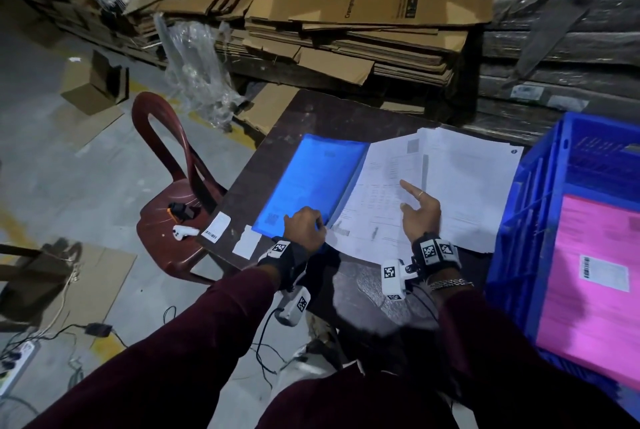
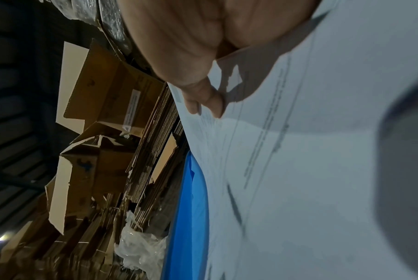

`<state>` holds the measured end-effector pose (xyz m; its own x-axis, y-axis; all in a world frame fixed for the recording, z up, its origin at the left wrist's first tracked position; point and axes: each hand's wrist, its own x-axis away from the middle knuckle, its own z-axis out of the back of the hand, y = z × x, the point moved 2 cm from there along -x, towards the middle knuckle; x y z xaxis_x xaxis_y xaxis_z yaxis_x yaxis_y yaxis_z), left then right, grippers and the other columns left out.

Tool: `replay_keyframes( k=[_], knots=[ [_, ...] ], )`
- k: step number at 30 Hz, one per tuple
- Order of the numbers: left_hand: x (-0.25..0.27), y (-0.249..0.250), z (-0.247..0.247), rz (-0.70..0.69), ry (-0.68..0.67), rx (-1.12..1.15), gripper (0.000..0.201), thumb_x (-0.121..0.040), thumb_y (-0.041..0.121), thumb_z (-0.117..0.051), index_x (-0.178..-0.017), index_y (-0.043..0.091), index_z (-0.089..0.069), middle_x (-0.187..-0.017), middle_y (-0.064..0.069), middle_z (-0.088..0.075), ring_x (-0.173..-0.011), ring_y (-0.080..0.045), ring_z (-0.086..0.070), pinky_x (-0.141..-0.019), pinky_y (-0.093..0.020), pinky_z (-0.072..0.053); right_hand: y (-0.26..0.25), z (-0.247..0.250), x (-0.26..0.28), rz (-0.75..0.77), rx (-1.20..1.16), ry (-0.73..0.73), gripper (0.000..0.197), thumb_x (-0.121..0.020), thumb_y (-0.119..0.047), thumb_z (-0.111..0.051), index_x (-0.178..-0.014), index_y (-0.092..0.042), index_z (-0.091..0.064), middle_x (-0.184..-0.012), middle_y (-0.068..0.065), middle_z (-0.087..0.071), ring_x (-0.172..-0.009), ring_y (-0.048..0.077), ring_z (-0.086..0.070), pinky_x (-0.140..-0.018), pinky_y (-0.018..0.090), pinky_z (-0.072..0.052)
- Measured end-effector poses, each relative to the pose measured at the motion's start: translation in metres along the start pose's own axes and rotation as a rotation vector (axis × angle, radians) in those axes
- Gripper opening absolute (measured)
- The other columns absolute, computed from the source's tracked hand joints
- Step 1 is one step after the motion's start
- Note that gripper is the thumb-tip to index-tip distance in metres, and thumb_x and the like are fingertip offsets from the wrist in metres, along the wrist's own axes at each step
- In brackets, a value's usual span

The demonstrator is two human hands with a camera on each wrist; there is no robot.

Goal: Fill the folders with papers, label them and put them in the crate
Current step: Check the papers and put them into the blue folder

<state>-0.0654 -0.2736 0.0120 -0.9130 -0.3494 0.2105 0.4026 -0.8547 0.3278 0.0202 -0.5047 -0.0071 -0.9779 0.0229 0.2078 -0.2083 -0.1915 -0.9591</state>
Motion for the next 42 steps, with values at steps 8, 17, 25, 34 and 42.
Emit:
replay_keyframes(
  k=[8, 17, 25, 34, 42],
  knots=[
    [-0.002, -0.005, 0.001, 0.002, -0.035, 0.091, 0.013, -0.080, 0.021, -0.072, -0.072, 0.014, -0.065, -0.092, -0.009, -0.064, -0.089, -0.028, -0.061, -0.069, -0.028, -0.038, -0.002, 0.000, 0.009, -0.058, -0.227, 0.100, 0.052, -0.086, 0.017, -0.055, -0.124, -0.016, -0.067, -0.134, -0.002, -0.055, -0.119, 0.009, -0.049, -0.074, -0.002, -0.043],
    [0.002, -0.013, -0.005, -0.023, -0.036, 0.204, 0.018, -0.082, 0.015, -0.070, -0.069, 0.017, -0.057, -0.082, -0.005, -0.062, -0.082, -0.029, -0.060, -0.068, -0.033, -0.044, 0.013, -0.010, 0.019, -0.124, -0.443, 0.128, 0.055, -0.082, 0.019, -0.056, -0.123, -0.015, -0.068, -0.131, 0.004, -0.062, -0.118, 0.013, -0.060, -0.097, 0.022, -0.051],
    [0.003, -0.010, -0.005, -0.034, -0.040, 0.178, 0.017, -0.084, 0.022, -0.071, -0.073, 0.012, -0.062, -0.084, -0.004, -0.061, -0.083, -0.025, -0.059, -0.065, -0.028, -0.037, 0.018, -0.002, 0.020, -0.140, -0.548, 0.217, 0.054, -0.082, 0.017, -0.058, -0.125, -0.014, -0.068, -0.136, 0.005, -0.059, -0.126, 0.015, -0.055, -0.107, 0.030, -0.045],
    [0.001, -0.007, -0.011, -0.109, -0.023, 0.122, 0.015, -0.080, 0.020, -0.072, -0.072, 0.010, -0.063, -0.092, -0.006, -0.065, -0.090, -0.026, -0.061, -0.066, -0.026, -0.034, 0.034, -0.037, 0.019, -0.170, -0.512, 0.058, 0.064, -0.081, 0.021, -0.057, -0.130, -0.020, -0.063, -0.140, 0.002, -0.056, -0.129, 0.016, -0.053, -0.111, 0.038, -0.042],
    [0.002, -0.016, -0.024, -0.180, -0.042, 0.196, 0.013, -0.081, 0.013, -0.071, -0.079, 0.004, -0.062, -0.088, -0.008, -0.066, -0.087, -0.028, -0.060, -0.065, -0.029, -0.032, 0.046, -0.046, 0.012, -0.083, -0.137, -0.195, 0.066, -0.085, 0.017, -0.056, -0.140, -0.018, -0.052, -0.147, -0.003, -0.047, -0.132, 0.007, -0.045, -0.106, 0.016, -0.036]
  ],
)
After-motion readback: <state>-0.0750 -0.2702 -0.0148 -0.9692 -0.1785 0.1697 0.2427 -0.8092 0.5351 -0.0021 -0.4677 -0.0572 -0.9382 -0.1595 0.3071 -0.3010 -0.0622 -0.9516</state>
